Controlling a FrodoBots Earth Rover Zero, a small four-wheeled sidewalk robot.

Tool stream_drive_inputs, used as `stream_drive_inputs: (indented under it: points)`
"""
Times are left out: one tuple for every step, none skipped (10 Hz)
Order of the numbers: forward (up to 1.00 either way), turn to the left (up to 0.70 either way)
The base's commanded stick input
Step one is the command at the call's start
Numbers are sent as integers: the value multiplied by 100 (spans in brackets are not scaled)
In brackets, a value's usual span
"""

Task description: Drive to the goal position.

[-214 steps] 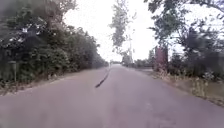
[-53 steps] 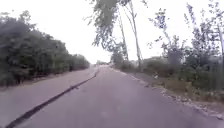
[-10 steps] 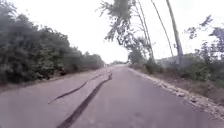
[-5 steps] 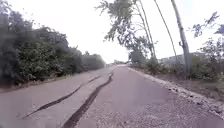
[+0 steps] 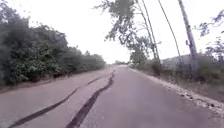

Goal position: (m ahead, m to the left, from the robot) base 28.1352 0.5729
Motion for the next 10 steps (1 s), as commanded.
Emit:
stream_drive_inputs:
  points:
    - [100, 0]
    - [100, 0]
    - [100, 0]
    - [100, 0]
    - [100, 0]
    - [100, -1]
    - [100, -38]
    - [100, -31]
    - [100, -15]
    - [100, 0]
